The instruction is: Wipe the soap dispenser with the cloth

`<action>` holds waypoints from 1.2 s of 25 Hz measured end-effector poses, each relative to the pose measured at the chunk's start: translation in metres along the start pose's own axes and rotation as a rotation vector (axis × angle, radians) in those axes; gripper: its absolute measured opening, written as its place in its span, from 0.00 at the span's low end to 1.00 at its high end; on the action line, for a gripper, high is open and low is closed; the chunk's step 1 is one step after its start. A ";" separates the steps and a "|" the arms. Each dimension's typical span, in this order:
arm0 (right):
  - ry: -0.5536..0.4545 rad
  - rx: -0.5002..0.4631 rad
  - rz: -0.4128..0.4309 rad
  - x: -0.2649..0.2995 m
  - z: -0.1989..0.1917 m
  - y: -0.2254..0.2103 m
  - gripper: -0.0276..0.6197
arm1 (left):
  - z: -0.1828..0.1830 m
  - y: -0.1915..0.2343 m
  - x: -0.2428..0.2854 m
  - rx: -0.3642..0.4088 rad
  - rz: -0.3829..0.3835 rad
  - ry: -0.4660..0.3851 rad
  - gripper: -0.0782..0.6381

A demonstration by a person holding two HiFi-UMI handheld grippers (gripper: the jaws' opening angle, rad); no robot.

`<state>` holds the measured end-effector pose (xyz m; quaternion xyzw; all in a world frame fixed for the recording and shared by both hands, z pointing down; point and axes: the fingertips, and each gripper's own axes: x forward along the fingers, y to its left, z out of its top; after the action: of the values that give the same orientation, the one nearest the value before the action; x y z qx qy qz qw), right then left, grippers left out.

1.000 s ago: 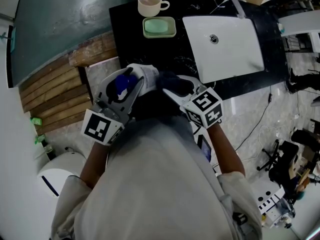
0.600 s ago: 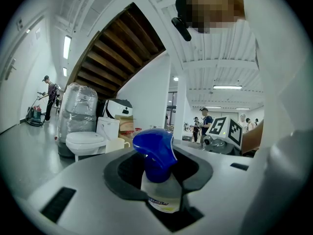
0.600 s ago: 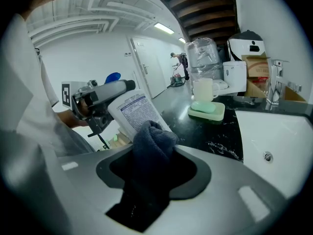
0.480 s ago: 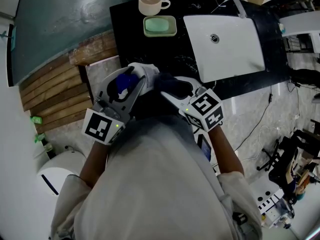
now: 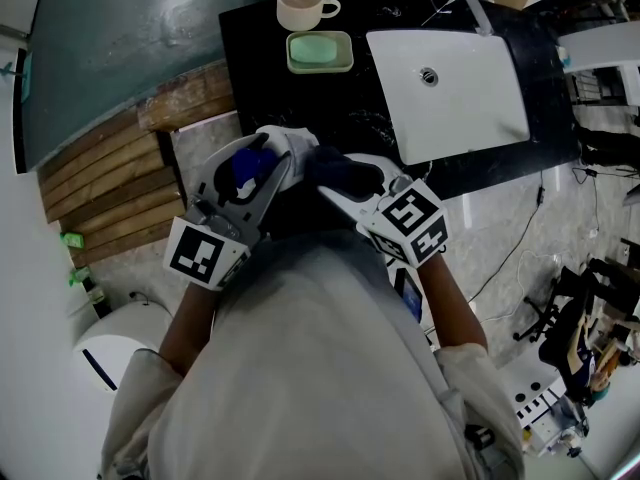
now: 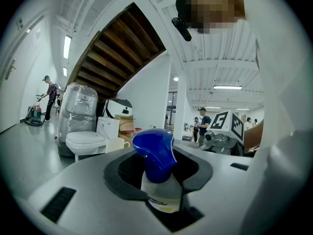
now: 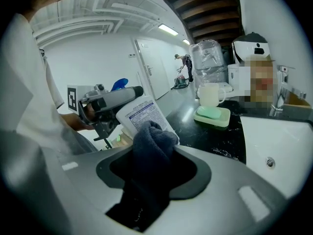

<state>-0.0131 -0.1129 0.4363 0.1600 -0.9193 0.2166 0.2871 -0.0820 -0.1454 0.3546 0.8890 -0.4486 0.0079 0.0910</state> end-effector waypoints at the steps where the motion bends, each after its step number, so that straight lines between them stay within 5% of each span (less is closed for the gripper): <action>1: -0.003 -0.001 0.001 0.000 0.001 0.001 0.31 | -0.001 -0.001 0.000 0.001 -0.004 0.004 0.30; 30: -0.043 -0.051 0.031 -0.008 0.027 0.016 0.32 | -0.001 -0.003 -0.001 0.001 -0.011 0.004 0.30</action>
<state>-0.0254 -0.1110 0.4066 0.1429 -0.9327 0.1943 0.2680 -0.0805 -0.1426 0.3550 0.8914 -0.4438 0.0092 0.0916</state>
